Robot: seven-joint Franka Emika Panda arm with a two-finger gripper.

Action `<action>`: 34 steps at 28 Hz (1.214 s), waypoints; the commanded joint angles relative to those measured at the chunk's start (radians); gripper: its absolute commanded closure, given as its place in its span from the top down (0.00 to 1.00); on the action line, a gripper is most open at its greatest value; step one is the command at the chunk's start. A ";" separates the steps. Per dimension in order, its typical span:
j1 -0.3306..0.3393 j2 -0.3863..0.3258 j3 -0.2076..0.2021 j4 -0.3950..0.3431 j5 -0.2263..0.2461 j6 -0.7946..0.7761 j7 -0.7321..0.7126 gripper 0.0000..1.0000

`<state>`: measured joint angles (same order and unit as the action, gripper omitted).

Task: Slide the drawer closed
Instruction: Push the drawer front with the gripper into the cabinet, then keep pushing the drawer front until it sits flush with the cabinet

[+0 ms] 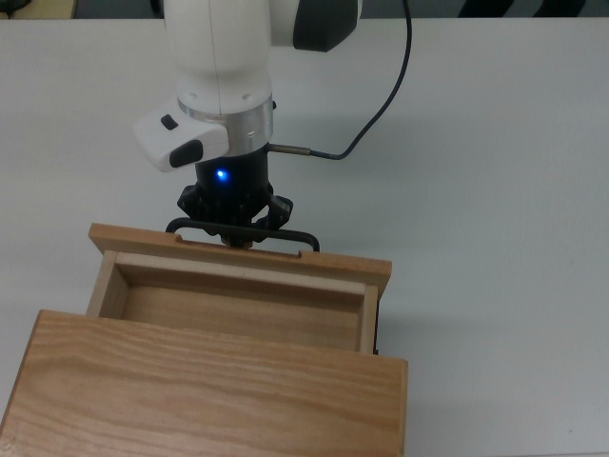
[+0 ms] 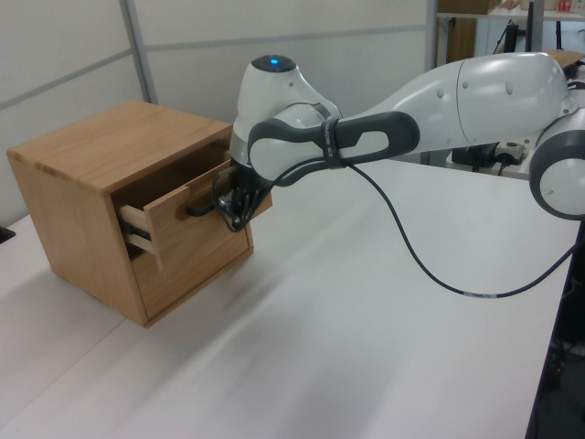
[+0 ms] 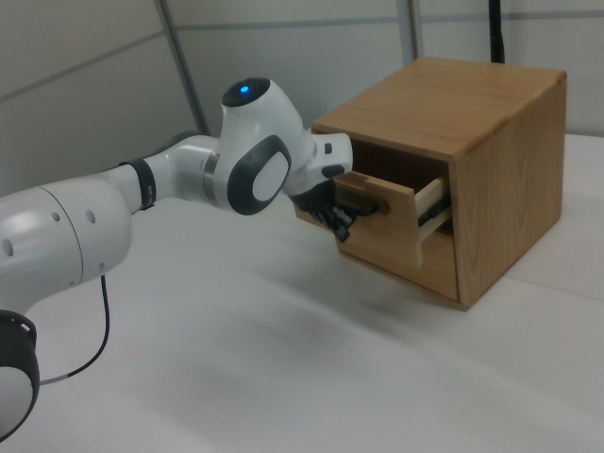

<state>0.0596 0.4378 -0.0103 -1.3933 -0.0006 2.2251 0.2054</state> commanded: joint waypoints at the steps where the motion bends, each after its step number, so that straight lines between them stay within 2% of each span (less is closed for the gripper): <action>1: 0.000 -0.002 -0.014 0.048 0.010 0.015 0.006 0.00; 8: -0.007 -0.010 -0.017 0.066 0.010 0.062 0.003 0.00; 13: -0.010 -0.004 -0.016 0.060 0.005 0.166 -0.001 0.00; 16: -0.012 0.001 -0.016 0.053 -0.004 0.246 -0.026 0.00; 24: -0.012 0.018 -0.014 0.033 -0.006 0.340 -0.106 0.00; 31: -0.012 0.013 -0.014 0.025 -0.004 0.340 -0.106 0.00; 34: -0.014 -0.019 -0.016 0.000 -0.004 0.308 -0.104 0.00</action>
<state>0.0431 0.4645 -0.0151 -1.3414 -0.0030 2.5437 0.1217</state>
